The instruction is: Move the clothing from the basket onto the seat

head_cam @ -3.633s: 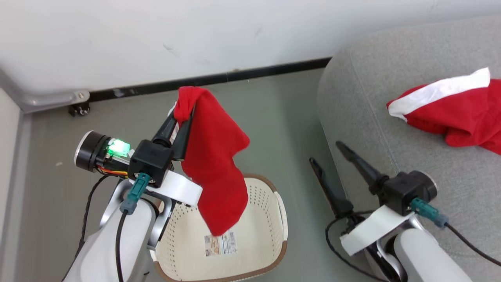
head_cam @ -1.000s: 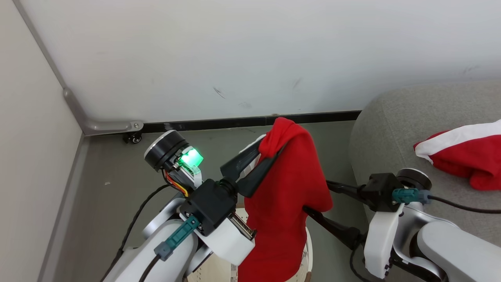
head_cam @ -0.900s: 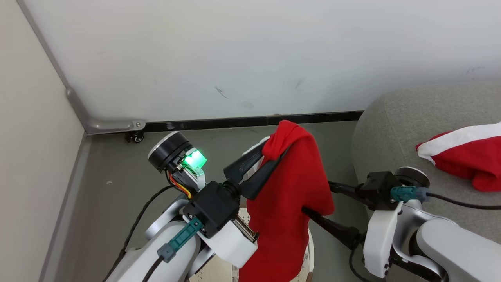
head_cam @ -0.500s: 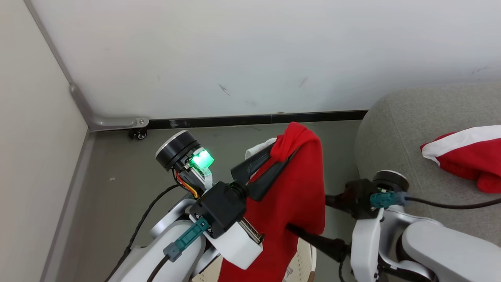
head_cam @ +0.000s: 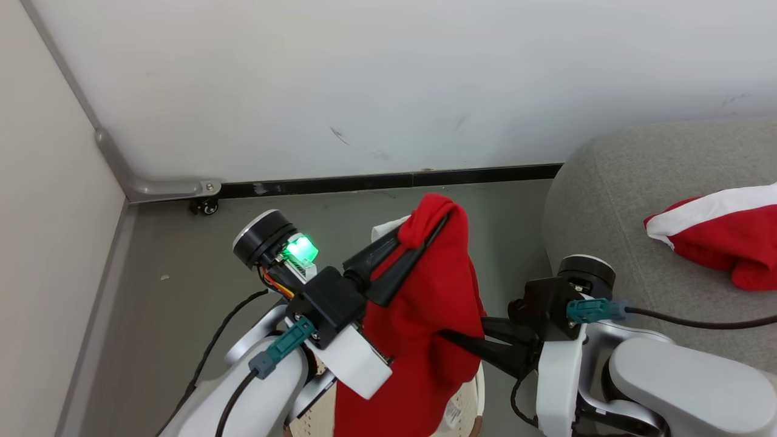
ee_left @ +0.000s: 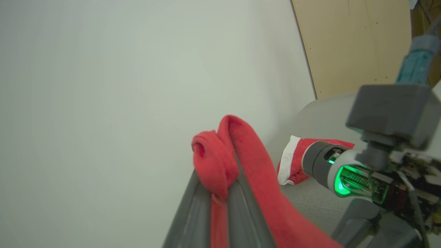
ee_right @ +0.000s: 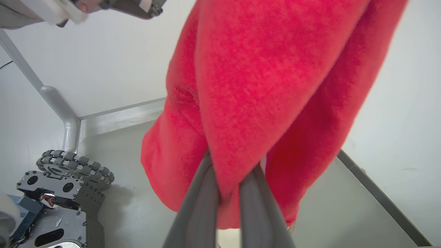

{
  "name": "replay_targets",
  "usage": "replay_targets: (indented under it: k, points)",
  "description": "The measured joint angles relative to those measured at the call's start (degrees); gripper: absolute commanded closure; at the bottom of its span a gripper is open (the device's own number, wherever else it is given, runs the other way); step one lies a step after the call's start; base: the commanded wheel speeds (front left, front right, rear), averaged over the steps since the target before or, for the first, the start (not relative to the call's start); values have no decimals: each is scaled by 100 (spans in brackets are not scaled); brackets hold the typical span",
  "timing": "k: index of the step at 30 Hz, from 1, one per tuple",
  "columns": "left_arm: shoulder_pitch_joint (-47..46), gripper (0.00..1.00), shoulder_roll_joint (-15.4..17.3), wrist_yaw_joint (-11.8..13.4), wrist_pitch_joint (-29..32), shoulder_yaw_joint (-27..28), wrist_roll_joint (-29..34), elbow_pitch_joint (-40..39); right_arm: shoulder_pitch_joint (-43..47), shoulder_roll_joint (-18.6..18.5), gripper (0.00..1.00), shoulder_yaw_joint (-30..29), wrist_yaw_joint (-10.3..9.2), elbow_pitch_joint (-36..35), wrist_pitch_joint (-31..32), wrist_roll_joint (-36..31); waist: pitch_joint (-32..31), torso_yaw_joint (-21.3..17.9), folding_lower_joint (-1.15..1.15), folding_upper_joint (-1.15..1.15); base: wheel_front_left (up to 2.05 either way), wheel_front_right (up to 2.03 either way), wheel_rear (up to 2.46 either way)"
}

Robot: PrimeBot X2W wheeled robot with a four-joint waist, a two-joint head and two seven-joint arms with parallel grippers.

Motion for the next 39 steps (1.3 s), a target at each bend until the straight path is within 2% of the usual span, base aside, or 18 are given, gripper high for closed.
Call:
replay_targets:
  k: [6,14,21,23,24,26,27,39]
  points:
    - [26,100,85,-16,-1,112,-124,402,-2,-29,100,8,0,40,-265,21,-1,-90,0,0,0,0,0]
    - [221,100,129,-16,0,252,-356,911,43,-124,100,1,0,124,-719,368,-44,-204,0,0,0,0,0]
    - [419,100,137,-16,0,267,-472,1136,272,-232,100,-387,0,437,-1170,699,-109,-288,0,0,0,0,0]
    - [495,70,130,-16,0,266,-522,1201,297,-289,100,-497,0,538,-1274,747,-129,-306,0,0,0,0,0]
    - [522,59,114,-16,0,266,-561,1235,315,-318,100,-539,0,597,-1314,770,-139,-313,0,0,0,0,0]
    - [583,11,83,-16,0,266,-684,1284,397,-350,100,-642,0,677,-1347,792,-157,-321,0,0,0,0,0]
    - [611,0,62,-16,0,265,-731,1315,420,-355,100,-678,0,722,-1376,811,-165,-323,0,0,0,0,0]
    - [679,0,12,38,0,682,-1038,1367,633,-572,100,-1262,0,1013,-1502,867,-203,-354,0,0,0,0,0]
